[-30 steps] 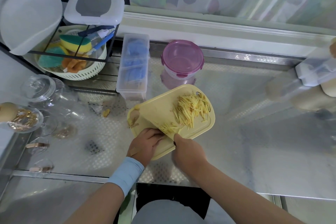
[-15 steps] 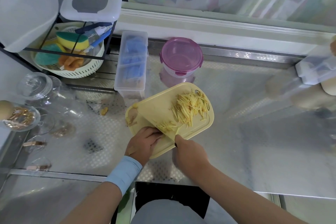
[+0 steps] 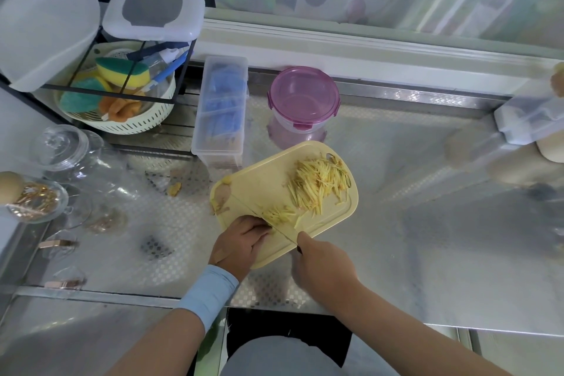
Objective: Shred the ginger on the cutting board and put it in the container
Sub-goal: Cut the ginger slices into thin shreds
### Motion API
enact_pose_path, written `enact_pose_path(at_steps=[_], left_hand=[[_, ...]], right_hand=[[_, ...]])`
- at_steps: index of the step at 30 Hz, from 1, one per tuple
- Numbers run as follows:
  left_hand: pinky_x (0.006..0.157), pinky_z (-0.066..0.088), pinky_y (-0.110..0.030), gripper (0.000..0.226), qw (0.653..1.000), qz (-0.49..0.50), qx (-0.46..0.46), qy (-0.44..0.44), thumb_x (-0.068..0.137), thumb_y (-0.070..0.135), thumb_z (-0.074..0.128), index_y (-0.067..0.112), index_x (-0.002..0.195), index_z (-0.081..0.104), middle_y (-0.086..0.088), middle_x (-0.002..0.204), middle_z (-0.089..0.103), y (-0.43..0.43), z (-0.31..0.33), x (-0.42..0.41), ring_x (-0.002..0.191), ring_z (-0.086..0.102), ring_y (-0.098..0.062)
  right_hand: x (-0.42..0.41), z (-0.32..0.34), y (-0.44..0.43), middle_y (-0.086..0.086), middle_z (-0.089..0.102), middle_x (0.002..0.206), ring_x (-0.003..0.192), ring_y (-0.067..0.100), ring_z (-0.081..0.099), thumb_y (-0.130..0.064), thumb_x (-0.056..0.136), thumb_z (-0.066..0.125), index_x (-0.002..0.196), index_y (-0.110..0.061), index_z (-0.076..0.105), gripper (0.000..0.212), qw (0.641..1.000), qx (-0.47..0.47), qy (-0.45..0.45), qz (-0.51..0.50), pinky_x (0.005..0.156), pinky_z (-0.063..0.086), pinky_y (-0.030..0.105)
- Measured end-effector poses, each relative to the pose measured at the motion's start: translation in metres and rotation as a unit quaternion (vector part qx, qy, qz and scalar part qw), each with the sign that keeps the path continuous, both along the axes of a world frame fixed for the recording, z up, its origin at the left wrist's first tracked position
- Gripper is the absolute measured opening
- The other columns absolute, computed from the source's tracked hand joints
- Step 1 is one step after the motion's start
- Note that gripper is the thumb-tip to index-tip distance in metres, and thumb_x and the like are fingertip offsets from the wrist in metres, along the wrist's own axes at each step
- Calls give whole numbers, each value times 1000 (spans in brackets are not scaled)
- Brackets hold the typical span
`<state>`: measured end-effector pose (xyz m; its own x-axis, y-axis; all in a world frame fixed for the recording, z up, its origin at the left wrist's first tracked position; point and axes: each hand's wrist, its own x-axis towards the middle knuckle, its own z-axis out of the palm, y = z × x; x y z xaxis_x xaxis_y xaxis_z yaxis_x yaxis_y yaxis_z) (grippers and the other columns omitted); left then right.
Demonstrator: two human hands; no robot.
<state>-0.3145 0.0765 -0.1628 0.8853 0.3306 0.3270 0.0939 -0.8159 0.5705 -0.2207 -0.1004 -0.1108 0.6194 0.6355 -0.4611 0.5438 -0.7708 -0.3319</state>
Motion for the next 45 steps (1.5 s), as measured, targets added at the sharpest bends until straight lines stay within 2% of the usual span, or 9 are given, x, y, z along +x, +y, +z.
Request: enact_pose_path(at_steps=[4,9,14,20,26,32,35,40,45], left_hand=[[87,33,-8,26,999,6,-17,40,91,28,52,18,95,75,9,104,61,0,-1,0,101,52,-11],[93,29,-3,30,998,3,-28,47,94,32,49,18,100,75,12,107,59,-1,0,-1,103,52,-10],[93,29,-2,27,999,6,-25,42,91,27,52,17,97,76,10,105,62,-1,2,-1,101,52,-9],[84,36,-12,54,1000,10,-7,-8,103,44,32,16,91,76,7,101,63,-3,4,0,98,52,-11],[88,31,-6,26,998,7,-33,51,92,28,51,20,97,76,10,104,64,-2,1,-1,102,52,-9],[93,28,-2,24,998,13,-40,52,91,25,53,17,97,75,9,104,65,0,0,-2,101,53,-9],[94,27,-1,24,998,19,-37,52,90,26,53,17,95,75,7,102,66,-1,-1,-3,100,53,-9],[94,29,-4,24,999,20,-29,32,89,25,55,14,90,76,2,98,68,-2,0,-1,97,53,-12],[92,32,-6,24,998,16,-40,43,90,26,54,17,93,76,7,102,66,-1,-2,-1,100,53,-10]], right_hand=[[1,0,7,1,47,70,57,22,45,-15,90,41,88,-28,26,20,1000,-5,15,1,46,28,32],[7,1,25,1,48,74,63,27,49,-7,84,41,91,-26,31,22,999,-19,40,8,46,30,31],[5,5,20,-3,45,75,67,28,50,-11,88,40,95,-30,27,24,999,-11,35,6,47,27,29],[-1,6,2,2,50,71,57,23,46,-16,92,41,91,-28,26,19,1000,-2,12,-14,48,35,34],[1,2,14,2,49,73,61,24,47,-12,89,40,88,-26,30,18,999,-25,25,-3,49,33,32],[9,1,22,2,52,76,65,26,51,-8,85,41,89,-26,32,21,999,-28,40,7,48,32,33],[7,8,15,0,48,74,61,20,46,-11,89,41,91,-28,31,19,999,-16,40,-5,46,31,31],[-1,8,-3,3,51,71,59,24,48,-21,97,41,97,-29,33,11,999,12,29,-14,47,31,34],[0,4,2,2,48,70,56,20,43,-19,95,42,95,-26,32,12,1000,4,19,-9,46,27,32]])
